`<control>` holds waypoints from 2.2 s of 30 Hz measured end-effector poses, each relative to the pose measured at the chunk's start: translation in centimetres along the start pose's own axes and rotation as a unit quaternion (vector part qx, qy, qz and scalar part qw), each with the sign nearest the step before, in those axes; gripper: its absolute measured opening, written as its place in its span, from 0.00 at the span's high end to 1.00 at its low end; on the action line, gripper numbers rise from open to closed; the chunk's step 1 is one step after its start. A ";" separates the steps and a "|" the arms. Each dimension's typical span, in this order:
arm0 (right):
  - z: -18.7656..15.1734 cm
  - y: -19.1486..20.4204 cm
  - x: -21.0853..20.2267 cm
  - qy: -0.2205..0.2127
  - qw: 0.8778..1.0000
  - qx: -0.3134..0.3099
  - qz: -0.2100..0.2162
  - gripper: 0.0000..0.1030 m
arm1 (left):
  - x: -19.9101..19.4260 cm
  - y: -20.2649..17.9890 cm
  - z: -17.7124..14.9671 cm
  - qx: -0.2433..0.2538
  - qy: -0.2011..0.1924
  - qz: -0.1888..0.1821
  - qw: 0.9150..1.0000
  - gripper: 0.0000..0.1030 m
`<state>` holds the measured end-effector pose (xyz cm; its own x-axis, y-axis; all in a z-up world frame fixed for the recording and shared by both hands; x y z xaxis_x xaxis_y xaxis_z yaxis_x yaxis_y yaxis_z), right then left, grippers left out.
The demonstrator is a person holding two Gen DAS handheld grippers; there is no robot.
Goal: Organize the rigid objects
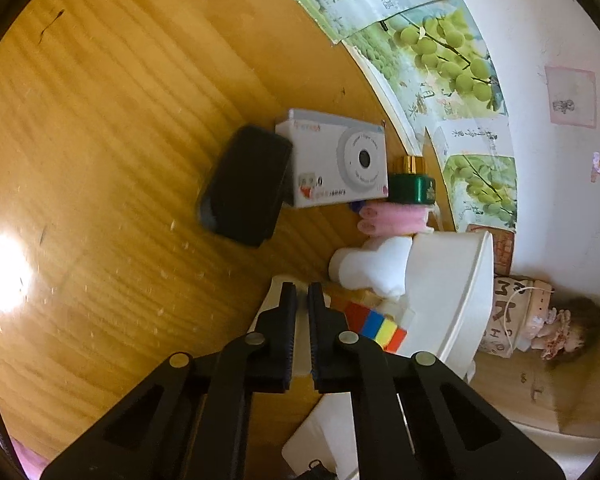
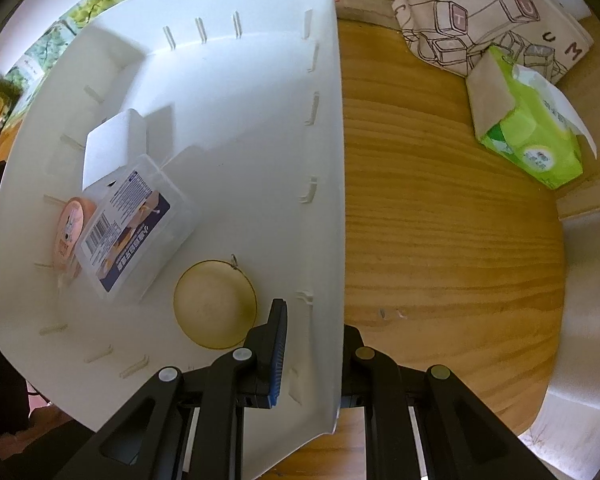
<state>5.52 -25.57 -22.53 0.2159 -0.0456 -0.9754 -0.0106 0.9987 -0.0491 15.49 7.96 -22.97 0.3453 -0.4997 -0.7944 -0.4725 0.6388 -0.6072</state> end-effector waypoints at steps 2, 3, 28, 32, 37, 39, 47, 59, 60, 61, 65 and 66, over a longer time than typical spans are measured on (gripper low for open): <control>0.0 0.3 0.0 -0.001 1.000 -0.005 0.000 0.84 | -0.4 0.3 -0.5 -0.004 0.001 -0.003 1.000 0.95; 0.0 0.4 -0.1 -0.001 1.000 -0.006 0.000 0.84 | -0.6 0.3 -0.7 -0.004 0.001 -0.003 1.000 0.95; -1.2 -0.3 -0.8 -0.026 1.000 -0.004 0.014 0.83 | -10.6 -7.3 -6.1 0.130 -0.037 -0.064 0.989 0.96; -1.4 -0.5 -0.9 -0.029 0.999 -0.001 0.016 0.83 | -10.1 -7.1 -6.1 0.141 -0.039 -0.031 0.989 0.95; -1.6 -0.8 -0.9 -0.027 0.999 0.000 0.019 0.83 | -8.1 -5.4 -5.8 0.138 -0.034 0.024 0.989 0.87; -1.7 -0.9 -0.8 -0.026 0.999 0.000 0.020 0.83 | -7.2 -4.8 -5.8 0.137 -0.027 0.037 0.990 0.83; -1.6 -0.7 0.7 -0.011 1.000 -0.005 0.021 0.83 | -5.0 -3.5 -5.2 0.147 -0.020 0.083 0.986 0.53; -0.7 -0.6 2.7 0.014 1.000 0.005 0.012 0.83 | -2.1 -3.9 -3.6 0.158 0.013 0.115 0.981 0.53; -0.7 -0.6 2.8 0.015 1.000 0.006 0.012 0.83 | -1.8 -4.0 -3.5 0.160 0.018 0.118 0.980 0.53; -0.7 -0.6 2.9 0.017 1.000 0.008 0.012 0.83 | -1.6 -4.0 -3.4 0.162 0.021 0.122 0.979 0.53; -0.5 -0.5 3.4 0.024 1.000 0.008 0.008 0.83 | -0.9 -3.8 -2.8 0.161 0.026 0.132 0.978 0.53; -0.5 -0.5 3.5 0.025 1.000 0.008 0.008 0.83 | -0.7 -3.7 -2.6 0.159 0.029 0.133 0.978 0.53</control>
<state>5.81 -26.25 -26.02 0.1670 -0.0308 -0.9855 0.0030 0.9995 -0.0307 14.86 4.38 -20.07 0.1932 -0.3178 -0.9283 -0.2603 0.8956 -0.3608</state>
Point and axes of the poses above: each gripper's, at about its wrist camera, not at the fingertips, and x roughly the way its jaws point, y to its left, z to its top, the point moved 3 cm from there along x, roughly the way its jaws point, and after that the axes turned 7 degrees about -y, right-handed, at the moved point
